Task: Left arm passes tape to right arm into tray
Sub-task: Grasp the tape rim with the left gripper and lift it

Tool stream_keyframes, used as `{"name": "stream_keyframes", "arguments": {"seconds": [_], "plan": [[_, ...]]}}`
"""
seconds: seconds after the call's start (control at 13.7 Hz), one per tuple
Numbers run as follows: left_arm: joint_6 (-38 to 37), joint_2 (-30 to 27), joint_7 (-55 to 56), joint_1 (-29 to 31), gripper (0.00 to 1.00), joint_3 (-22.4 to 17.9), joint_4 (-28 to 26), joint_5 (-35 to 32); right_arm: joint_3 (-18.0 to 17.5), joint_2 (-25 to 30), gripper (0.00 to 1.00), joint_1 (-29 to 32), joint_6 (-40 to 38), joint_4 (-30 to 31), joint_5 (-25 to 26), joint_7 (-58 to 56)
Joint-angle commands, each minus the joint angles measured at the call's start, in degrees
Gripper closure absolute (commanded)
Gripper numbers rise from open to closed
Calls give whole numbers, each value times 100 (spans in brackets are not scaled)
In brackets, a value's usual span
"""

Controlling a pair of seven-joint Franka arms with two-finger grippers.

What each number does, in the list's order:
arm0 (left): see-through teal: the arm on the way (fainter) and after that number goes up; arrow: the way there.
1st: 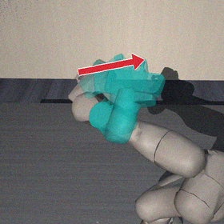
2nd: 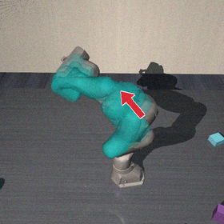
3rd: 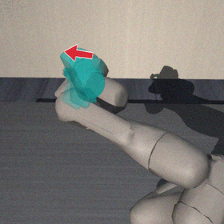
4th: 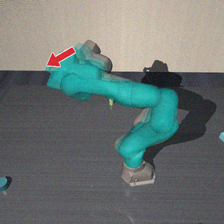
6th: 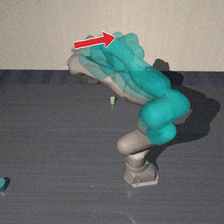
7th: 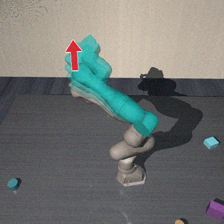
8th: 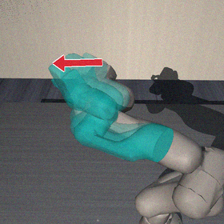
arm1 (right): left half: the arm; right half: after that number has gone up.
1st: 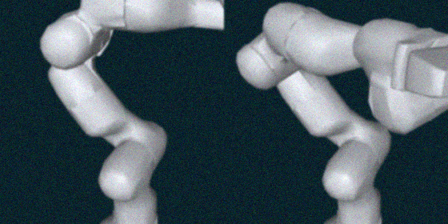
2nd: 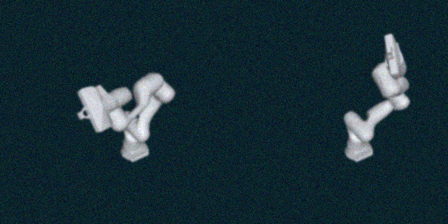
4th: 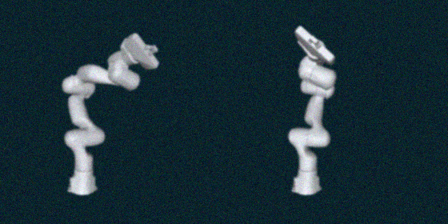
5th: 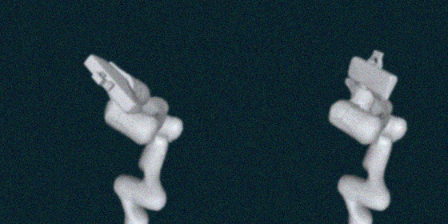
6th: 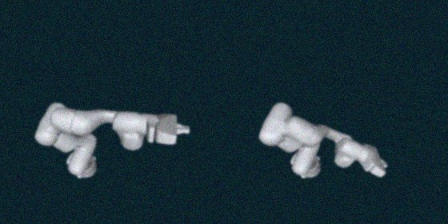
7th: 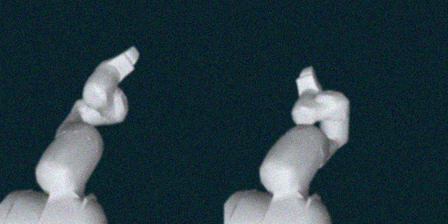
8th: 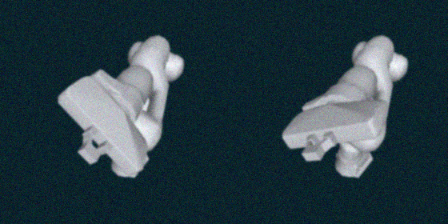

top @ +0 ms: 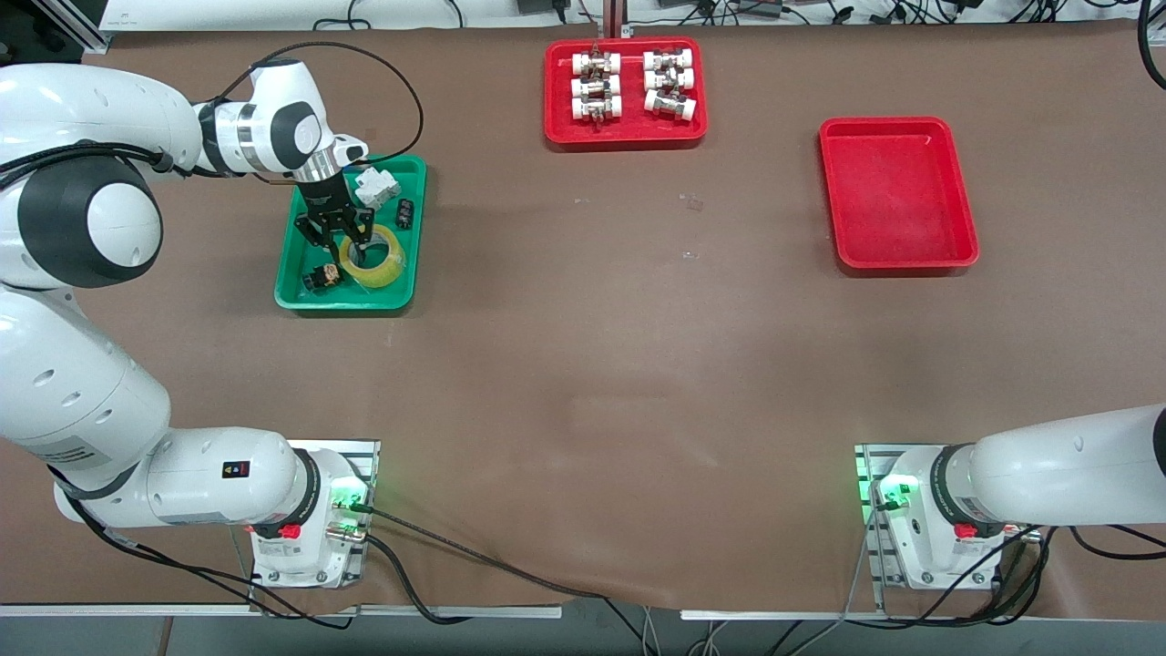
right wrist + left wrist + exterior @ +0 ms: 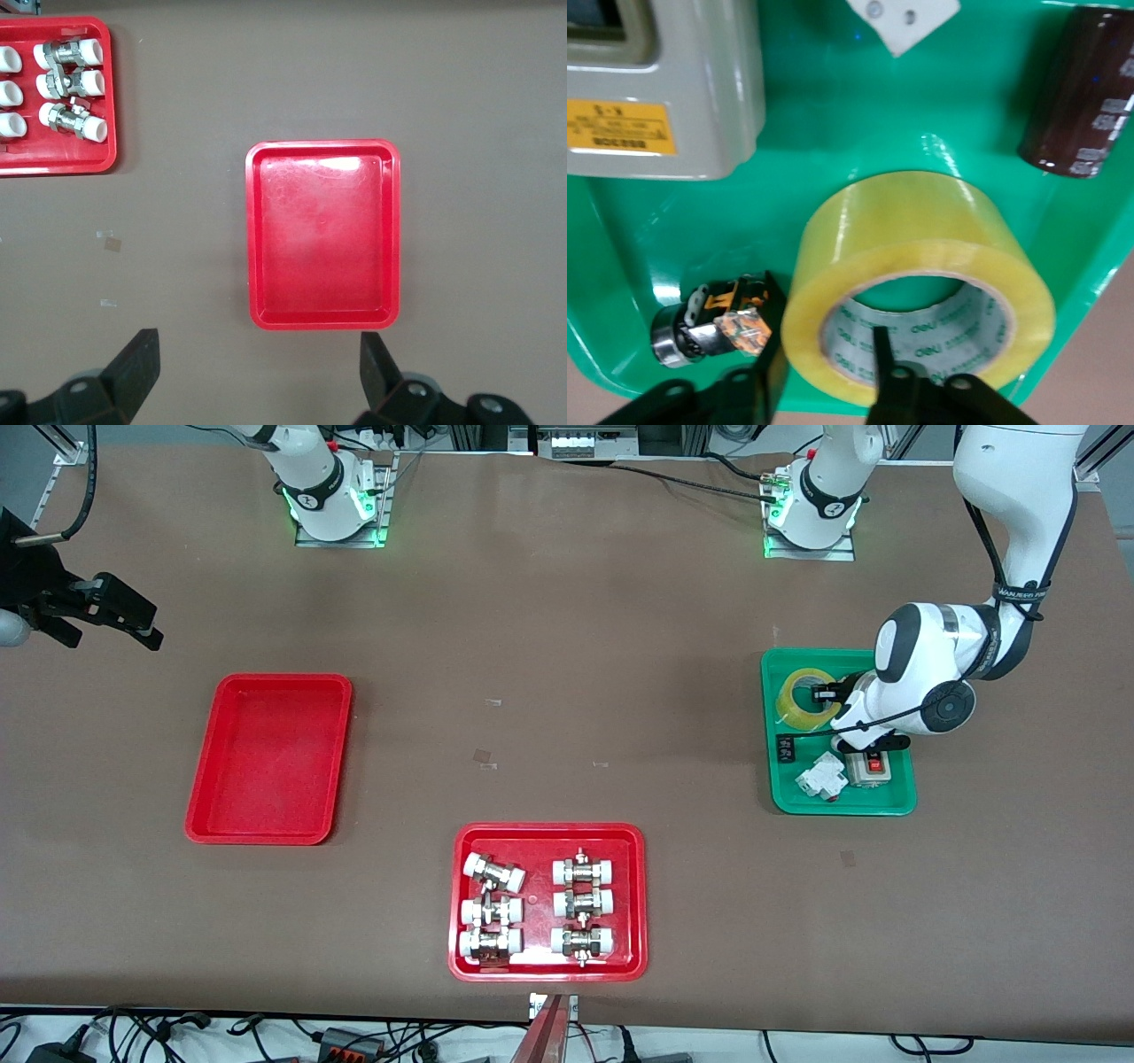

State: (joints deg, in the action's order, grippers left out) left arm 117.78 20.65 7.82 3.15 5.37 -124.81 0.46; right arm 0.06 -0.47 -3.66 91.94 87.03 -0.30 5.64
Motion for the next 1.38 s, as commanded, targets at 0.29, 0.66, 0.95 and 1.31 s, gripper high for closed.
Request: {"name": "stream_keyframes", "arguments": {"seconds": [0.29, 0.66, 0.95, 1.31], "plan": [[-524, -96, -193, 63, 99, 26, 385, -64, -24, 12, 0, -3, -18, -10, 39, -36], [-2722, -105, -202, -16, 99, 43, 2300, -64, -24, 3, 0, -3, -10, -10, 39, -28], [-3514, -131, -193, -95, 99, 437, 3540, -2, -24, -15, 0, 6, -1, -10, 39, -63], [-3710, -26, -115, -279, 99, 1019, 5028, 323, -24, -190, 0, -117, -333, 7, 57, -63]]}}
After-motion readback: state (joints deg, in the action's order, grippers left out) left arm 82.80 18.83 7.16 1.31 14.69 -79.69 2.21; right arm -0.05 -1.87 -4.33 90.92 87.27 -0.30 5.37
